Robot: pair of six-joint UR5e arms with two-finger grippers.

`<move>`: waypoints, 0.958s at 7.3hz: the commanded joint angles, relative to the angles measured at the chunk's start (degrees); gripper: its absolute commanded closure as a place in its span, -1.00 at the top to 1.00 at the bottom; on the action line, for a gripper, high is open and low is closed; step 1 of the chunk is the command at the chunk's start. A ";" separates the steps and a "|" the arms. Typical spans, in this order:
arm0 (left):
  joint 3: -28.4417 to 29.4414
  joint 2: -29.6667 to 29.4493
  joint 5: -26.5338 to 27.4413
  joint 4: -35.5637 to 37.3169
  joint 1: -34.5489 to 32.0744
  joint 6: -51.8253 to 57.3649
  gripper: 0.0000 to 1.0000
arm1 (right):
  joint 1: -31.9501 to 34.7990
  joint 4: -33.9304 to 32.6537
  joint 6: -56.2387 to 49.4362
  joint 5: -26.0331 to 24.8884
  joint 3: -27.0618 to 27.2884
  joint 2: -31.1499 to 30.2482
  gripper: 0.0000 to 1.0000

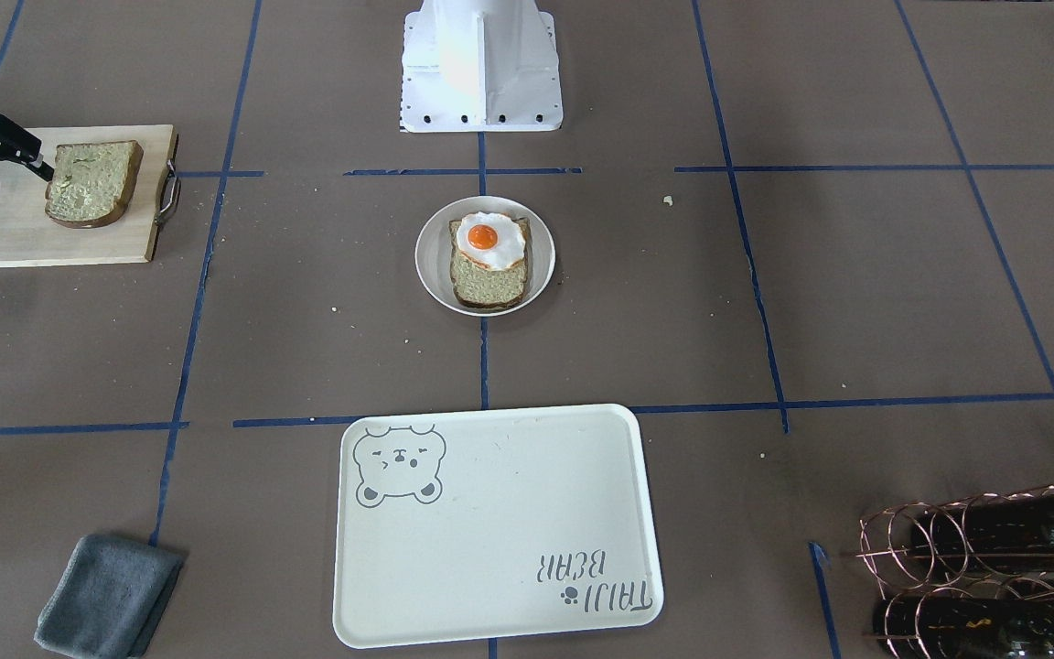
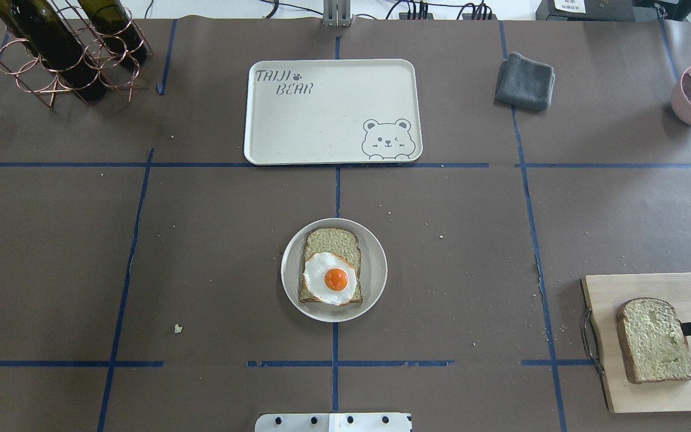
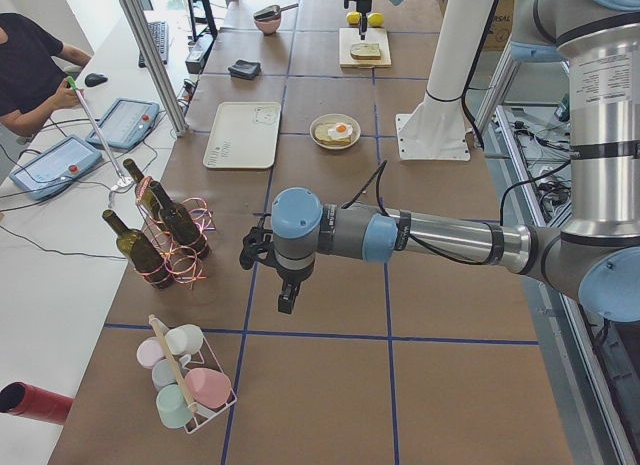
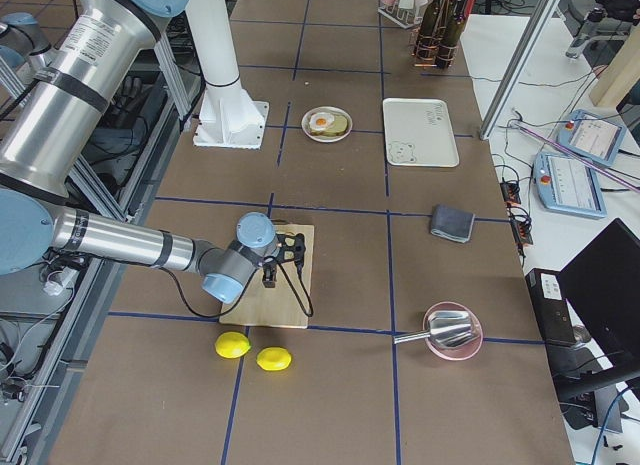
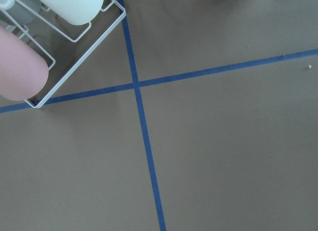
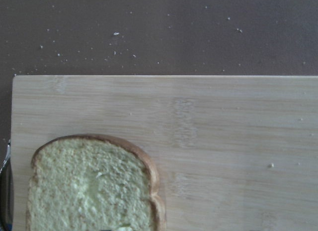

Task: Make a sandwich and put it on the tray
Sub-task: 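Lower the right gripper to the bread slice on the wooden board and grasp it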

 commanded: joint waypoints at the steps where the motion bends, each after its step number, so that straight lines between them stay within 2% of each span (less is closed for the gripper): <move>1: -0.03 0.00 -0.02 0.00 0.00 0.00 1.00 | -3.42 0.65 3.27 -0.38 -0.12 1.26 0.61; 2: -0.03 0.00 -0.02 0.09 0.00 0.00 1.00 | -4.74 0.73 3.28 -1.60 -0.12 1.26 0.46; 3: -0.03 0.00 -0.02 0.09 0.00 0.00 1.00 | -5.45 0.73 3.11 -2.31 -0.12 1.18 0.21; 4: -0.03 0.00 -0.02 0.09 0.00 0.00 1.00 | -5.46 0.73 3.11 -2.31 -0.03 1.18 -0.67; 5: -0.03 0.00 -0.02 0.09 0.00 0.00 1.00 | -5.37 0.73 3.02 -2.23 0.40 1.09 -1.00; 7: -0.03 0.00 -0.02 0.09 0.00 0.00 1.00 | -5.37 0.73 3.02 -2.14 0.93 1.00 -1.00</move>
